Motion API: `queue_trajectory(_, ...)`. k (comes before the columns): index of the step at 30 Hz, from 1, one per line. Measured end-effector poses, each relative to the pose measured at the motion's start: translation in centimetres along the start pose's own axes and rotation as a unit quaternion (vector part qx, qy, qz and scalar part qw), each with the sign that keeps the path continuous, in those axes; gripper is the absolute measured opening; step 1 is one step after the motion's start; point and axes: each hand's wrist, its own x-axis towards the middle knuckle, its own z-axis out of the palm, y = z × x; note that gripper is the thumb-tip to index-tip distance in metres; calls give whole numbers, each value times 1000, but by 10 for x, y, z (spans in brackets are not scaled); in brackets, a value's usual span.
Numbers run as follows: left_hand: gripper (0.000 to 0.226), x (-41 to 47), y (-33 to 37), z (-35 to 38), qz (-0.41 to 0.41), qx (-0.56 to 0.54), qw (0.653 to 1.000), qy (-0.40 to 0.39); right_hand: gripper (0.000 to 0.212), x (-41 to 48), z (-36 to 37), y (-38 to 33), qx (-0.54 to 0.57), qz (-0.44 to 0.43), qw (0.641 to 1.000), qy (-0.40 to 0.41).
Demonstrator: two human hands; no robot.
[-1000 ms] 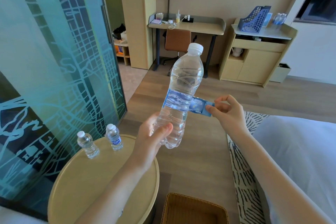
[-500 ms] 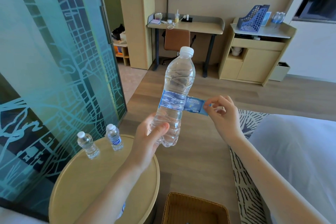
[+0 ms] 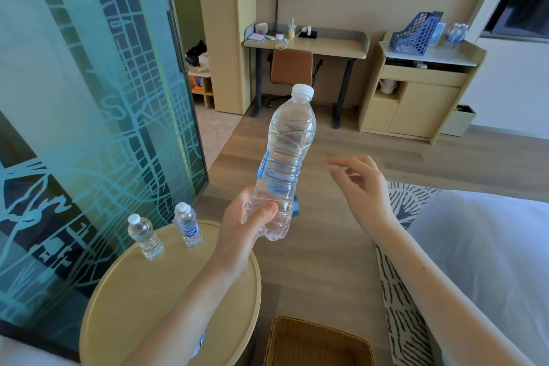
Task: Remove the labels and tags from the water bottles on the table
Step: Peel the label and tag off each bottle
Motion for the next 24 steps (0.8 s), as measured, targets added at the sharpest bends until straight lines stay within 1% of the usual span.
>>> queue_trajectory(2,38,1,-5,0,2,14,1000,0,16,1,0,-14,70,14,997,4)
queue_trajectory(4,46,1,-8,2,-2,29,1000,6,15,5,1,-27,136,33,990,8)
queue_trajectory(5,51,1,-9,3,-5,42,999,9,19,6,2,-35,169,47,984,6)
queue_trajectory(6,54,1,-10,5,-5,61,998,9,28,8,2,-41,189,64,980,0)
queue_trajectory(7,55,0,-11,6,-1,79,997,8,40,10,3,-45,190,80,979,-7)
queue_trajectory(9,55,-2,-11,10,4,88,996,3,58,14,5,-49,145,100,984,-11)
queue_trajectory(10,54,-3,-11,11,3,85,996,1,63,16,5,-50,122,106,987,-8)
queue_trajectory(11,50,-3,-12,13,4,82,997,-2,64,17,5,-52,112,112,987,-6)
queue_trajectory(13,42,-4,-13,16,7,83,996,-9,57,19,5,-56,122,116,986,-6)
queue_trajectory(15,40,-5,-15,19,12,92,996,-15,51,20,6,-60,135,121,983,-12)
queue_trajectory(18,47,-6,-19,22,14,110,994,-12,43,19,8,-60,130,114,985,-7)
queue_trajectory(21,57,-7,-22,22,16,119,993,-9,30,17,8,-59,170,90,981,8)
queue_trajectory(24,56,-4,-19,21,21,137,990,-37,24,16,4,-60,210,66,975,22)
